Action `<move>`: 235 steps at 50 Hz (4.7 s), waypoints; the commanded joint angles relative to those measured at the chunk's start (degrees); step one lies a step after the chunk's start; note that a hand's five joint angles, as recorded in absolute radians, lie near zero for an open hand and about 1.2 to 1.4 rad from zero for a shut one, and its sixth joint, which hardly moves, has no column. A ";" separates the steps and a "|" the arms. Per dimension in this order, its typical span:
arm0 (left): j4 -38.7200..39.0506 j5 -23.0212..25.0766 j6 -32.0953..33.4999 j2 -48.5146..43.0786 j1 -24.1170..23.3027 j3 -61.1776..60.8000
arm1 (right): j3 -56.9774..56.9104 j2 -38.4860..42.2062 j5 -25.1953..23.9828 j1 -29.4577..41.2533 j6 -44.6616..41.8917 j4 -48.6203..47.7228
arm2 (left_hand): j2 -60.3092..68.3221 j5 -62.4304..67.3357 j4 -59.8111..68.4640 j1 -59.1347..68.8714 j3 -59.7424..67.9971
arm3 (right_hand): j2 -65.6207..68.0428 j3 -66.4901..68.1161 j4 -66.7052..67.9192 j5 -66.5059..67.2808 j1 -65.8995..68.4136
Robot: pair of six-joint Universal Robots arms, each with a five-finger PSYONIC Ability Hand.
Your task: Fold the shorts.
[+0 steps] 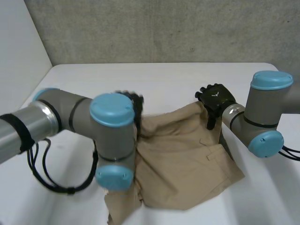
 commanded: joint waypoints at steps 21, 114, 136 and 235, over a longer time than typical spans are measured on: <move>35.61 18.59 24.39 -19.31 12.02 21.32 | 7.16 -9.49 0.00 0.74 -0.02 0.18 | -56.29 -55.04 -56.24 -55.09 -55.87 | -0.99 -0.44 -1.75 -2.32 0.10; 0.99 3.30 -19.38 29.85 8.50 -53.69 | 25.79 -12.22 -5.80 3.46 3.14 -8.87 | -34.26 -33.01 -34.21 -33.06 -33.84 | 67.24 67.79 66.49 65.92 68.33; 11.10 4.09 -12.35 27.56 15.36 -53.95 | 25.79 -12.92 -5.36 3.64 3.14 -8.17 | -12.04 -10.80 -12.00 -10.84 -11.63 | 67.24 67.79 66.49 65.92 68.33; -0.85 19.56 -13.67 39.86 28.72 -46.13 | 20.34 -8.88 -8.97 2.85 6.66 -0.60 | 13.67 14.91 13.71 14.87 14.08 | 33.98 34.53 33.22 32.65 35.07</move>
